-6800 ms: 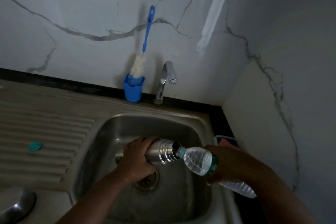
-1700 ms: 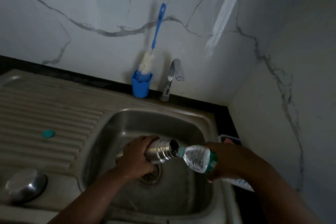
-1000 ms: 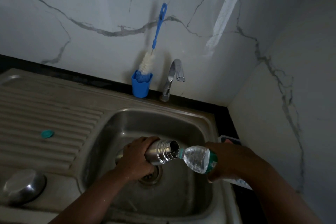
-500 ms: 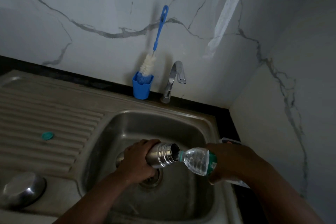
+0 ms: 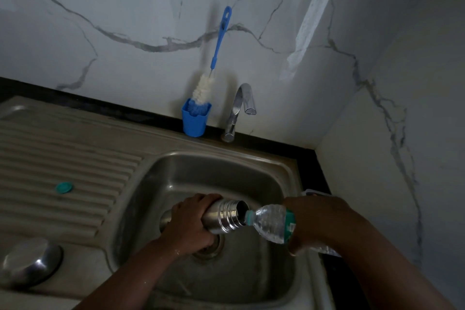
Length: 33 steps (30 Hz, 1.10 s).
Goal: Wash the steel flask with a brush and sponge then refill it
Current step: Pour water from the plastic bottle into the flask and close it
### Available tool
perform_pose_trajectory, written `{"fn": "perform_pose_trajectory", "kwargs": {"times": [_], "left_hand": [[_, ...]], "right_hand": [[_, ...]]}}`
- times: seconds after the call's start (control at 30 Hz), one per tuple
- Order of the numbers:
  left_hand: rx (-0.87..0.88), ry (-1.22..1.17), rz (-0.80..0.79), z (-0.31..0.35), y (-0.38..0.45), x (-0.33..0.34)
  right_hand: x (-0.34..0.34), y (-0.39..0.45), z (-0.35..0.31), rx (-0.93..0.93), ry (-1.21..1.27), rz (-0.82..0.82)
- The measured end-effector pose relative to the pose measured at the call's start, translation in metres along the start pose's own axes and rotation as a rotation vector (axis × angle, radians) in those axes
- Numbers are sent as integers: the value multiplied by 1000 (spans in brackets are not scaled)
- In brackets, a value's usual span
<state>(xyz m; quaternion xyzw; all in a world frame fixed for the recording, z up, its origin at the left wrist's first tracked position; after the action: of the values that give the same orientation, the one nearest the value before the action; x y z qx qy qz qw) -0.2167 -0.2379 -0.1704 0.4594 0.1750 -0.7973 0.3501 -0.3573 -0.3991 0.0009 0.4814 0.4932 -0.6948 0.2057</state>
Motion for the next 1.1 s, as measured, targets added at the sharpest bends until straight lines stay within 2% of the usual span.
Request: {"fn": "perform_pose_trajectory", "kwargs": {"times": [0.33, 0.67, 0.97, 1.1], "left_hand": [[25, 45, 23, -1, 1, 8], [61, 49, 35, 1, 2, 9], [75, 47, 43, 12, -6, -7], [42, -124, 84, 16, -13, -17]], "right_hand": [[-19, 4, -30, 39, -380, -62], [-35, -11, -59, 11, -637, -33], [-45, -33, -45, -56, -521, 181], [-50, -41, -27, -105, -351, 317]]}}
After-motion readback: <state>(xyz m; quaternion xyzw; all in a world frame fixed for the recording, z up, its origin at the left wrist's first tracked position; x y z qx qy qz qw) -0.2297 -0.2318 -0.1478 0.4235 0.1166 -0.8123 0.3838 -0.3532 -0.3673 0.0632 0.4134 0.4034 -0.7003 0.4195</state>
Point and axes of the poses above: each hand's wrist, its own y-axis towards the middle knuckle, its own x-axis out of the palm, z = x × y, the point moved 2 cm from there along y, towards the middle knuckle, and after that the axes turned 14 degrees about y, right-handed, at the moved point
